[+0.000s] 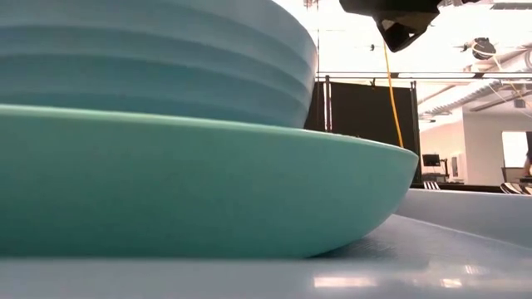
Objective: Set up tray
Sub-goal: Adjust the pink cup on the blue tray
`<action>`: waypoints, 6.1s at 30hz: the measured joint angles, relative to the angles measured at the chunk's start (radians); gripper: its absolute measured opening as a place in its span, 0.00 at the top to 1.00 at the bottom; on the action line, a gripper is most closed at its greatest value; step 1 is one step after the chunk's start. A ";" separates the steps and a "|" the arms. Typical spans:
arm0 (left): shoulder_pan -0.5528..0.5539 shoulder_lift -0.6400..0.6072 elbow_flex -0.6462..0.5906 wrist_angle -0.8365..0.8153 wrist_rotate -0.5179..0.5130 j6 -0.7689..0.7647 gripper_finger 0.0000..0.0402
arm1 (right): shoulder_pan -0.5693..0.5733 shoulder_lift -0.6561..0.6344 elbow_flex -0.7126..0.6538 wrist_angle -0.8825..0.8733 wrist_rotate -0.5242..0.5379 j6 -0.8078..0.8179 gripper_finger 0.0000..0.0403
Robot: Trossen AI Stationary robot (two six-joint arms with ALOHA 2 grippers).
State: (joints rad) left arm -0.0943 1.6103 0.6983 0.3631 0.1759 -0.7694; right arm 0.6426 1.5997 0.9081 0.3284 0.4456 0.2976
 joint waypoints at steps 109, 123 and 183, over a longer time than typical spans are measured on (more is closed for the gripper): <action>-0.008 0.044 0.387 -0.611 -0.016 0.630 1.00 | -0.013 0.000 -0.015 -0.004 0.026 0.003 0.70; -0.110 0.044 0.387 -0.605 -0.116 0.865 1.00 | -0.013 0.000 -0.015 -0.004 0.026 0.001 0.70; -0.157 0.196 0.669 -0.963 -0.275 1.080 1.00 | -0.121 0.002 -0.107 0.116 0.109 -0.048 0.70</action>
State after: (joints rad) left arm -0.2508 1.8061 1.3670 -0.6002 -0.0988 0.3110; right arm 0.5215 1.6016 0.8009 0.4441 0.5547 0.2493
